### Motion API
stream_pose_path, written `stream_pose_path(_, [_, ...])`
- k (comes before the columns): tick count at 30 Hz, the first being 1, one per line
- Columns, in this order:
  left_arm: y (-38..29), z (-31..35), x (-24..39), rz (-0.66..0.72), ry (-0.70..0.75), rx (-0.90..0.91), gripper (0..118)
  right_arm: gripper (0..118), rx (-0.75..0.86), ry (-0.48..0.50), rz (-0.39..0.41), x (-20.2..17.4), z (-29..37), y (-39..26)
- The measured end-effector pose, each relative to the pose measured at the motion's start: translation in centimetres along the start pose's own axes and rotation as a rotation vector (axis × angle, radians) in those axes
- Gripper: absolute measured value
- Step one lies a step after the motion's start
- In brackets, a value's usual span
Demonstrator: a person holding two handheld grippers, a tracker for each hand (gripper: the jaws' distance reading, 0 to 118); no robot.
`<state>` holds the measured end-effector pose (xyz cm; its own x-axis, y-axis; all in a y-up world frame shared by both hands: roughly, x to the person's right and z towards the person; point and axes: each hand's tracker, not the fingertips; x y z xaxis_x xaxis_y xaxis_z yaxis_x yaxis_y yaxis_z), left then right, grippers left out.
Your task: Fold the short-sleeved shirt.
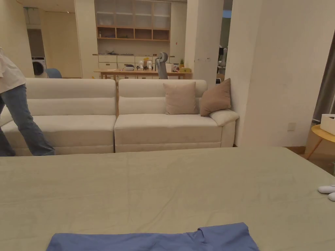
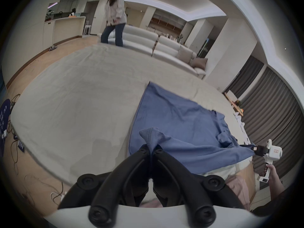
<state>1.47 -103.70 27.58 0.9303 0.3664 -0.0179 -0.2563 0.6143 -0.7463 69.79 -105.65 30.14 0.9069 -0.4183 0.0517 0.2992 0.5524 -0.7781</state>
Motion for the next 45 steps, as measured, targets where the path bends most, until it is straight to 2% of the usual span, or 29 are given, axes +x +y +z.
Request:
stream_pose_path(5, [-1.4, -4.7, -0.6, -0.017, 0.025, -0.140, 1, 2, -0.078, -0.016, -0.029, 2.0, -5.6, -1.1])
stream_pose_path(7, [-1.7, -6.4, -0.8, 0.017, 0.054, -0.167, 3, 2, -0.101, -0.043, -0.113, 2.6, -7.3, -1.2])
stream_pose_path(8, [-1.8, -6.8, -1.0, 0.051, 0.044, -0.162, 10, 2, -0.096, -0.037, -0.170, 2.7, -7.7, -1.1])
stream_pose_path(10, [-1.8, -6.8, -1.2, 0.123, 0.011, -0.163, 65, 4, -0.071, -0.012, -0.232, 2.6, -7.6, -0.9])
stream_pose_path(11, [-1.7, -6.6, -1.1, 0.157, -0.019, -0.152, 92, 17, -0.059, -0.025, -0.247, 2.3, -7.1, -0.6])
stream_pose_path(12, [-1.6, -6.1, -0.9, 0.168, -0.038, -0.135, 108, 66, -0.056, -0.037, -0.234, 1.9, -6.7, -0.3])
stream_pose_path(13, [-1.3, -5.5, -0.5, 0.165, -0.054, -0.109, 108, 112, -0.066, -0.059, -0.221, 1.5, -6.4, -0.1])
stream_pose_path(14, [-1.0, -4.9, 0.0, 0.152, -0.045, -0.099, 108, 115, -0.075, -0.064, -0.205, 1.1, -6.2, 0.0])
stream_pose_path(15, [-0.5, -4.3, 0.7, 0.122, -0.029, -0.070, 108, 112, -0.009, -0.083, -0.162, 0.1, -4.7, 0.8])
stream_pose_path(17, [0.2, -2.4, 2.6, 0.043, -0.006, 0.019, 108, 112, 0.027, -0.141, -0.132, -1.2, -3.1, 0.6])
stream_pose_path(20, [1.3, 0.9, 6.2, -0.050, -0.029, 0.190, 108, 113, 0.205, -0.114, -0.073, -4.2, -0.1, 1.0])
stream_pose_path(22, [1.4, 2.9, 8.4, -0.079, -0.054, 0.326, 108, 116, 0.325, -0.059, -0.014, -6.0, 1.4, 1.3])
stream_pose_path(23, [1.4, 3.8, 9.6, -0.086, -0.066, 0.417, 108, 114, 0.391, -0.032, 0.026, -7.3, 2.0, 1.3])
stream_pose_path(24, [1.3, 4.4, 10.6, -0.098, -0.082, 0.488, 108, 103, 0.453, -0.001, 0.059, -8.5, 2.5, 1.3])
stream_pose_path(25, [1.1, 4.8, 11.3, -0.115, -0.112, 0.528, 106, 74, 0.494, 0.044, 0.095, -9.5, 2.7, 1.4])
stream_pose_path(26, [1.0, 5.1, 12.0, -0.141, -0.144, 0.565, 94, 27, 0.538, 0.080, 0.140, -10.6, 2.9, 1.3])
stream_pose_path(27, [0.9, 5.0, 12.8, -0.173, -0.159, 0.594, 54, 0, 0.569, 0.062, 0.177, -11.7, 2.8, 1.5])
stream_pose_path(28, [1.0, 4.9, 13.5, -0.197, -0.157, 0.610, 10, 0, 0.587, 0.031, 0.197, -12.6, 2.3, 1.6])
stream_pose_path(29, [1.3, 4.4, 14.4, -0.224, -0.122, 0.606, 0, 0, 0.605, 0.017, 0.174, -13.2, 2.1, 1.7])
stream_pose_path(31, [2.8, 2.2, 14.7, -0.255, -0.050, 0.558, 0, 0, 0.512, 0.204, 0.119, -13.1, 0.8, 3.3])
stream_pose_path(33, [5.2, 0.6, 13.9, -0.274, -0.175, 0.488, 0, 0, 0.489, 0.205, 0.092, -13.2, -0.6, 3.8])
stream_pose_path(36, [11.0, -4.3, 13.3, -0.326, -0.056, 0.426, 0, 0, 0.453, 0.212, 0.117, -13.0, -2.4, 5.2])
stream_pose_path(38, [16.1, -9.6, 11.8, -0.340, -0.023, 0.263, 0, 0, 0.433, 0.244, 0.116, -11.1, -4.4, 5.7])
stream_pose_path(40, [20.3, -15.9, 10.2, -0.304, -0.003, 0.092, 0, 0, 0.404, 0.226, 0.116, -10.4, -5.9, 6.8])
stream_pose_path(43, [23.7, -24.5, 7.5, -0.295, 0.070, -0.019, 0, 0, 0.346, 0.195, 0.122, -10.9, -8.3, 7.2])
stream_pose_path(44, [24.4, -27.1, 6.8, -0.293, 0.107, -0.040, 9, 0, 0.328, 0.191, 0.118, -10.6, -9.1, 7.5])
stream_pose_path(45, [25.0, -29.3, 6.0, -0.279, 0.136, -0.052, 53, 0, 0.315, 0.184, 0.119, -10.7, -9.8, 7.4])
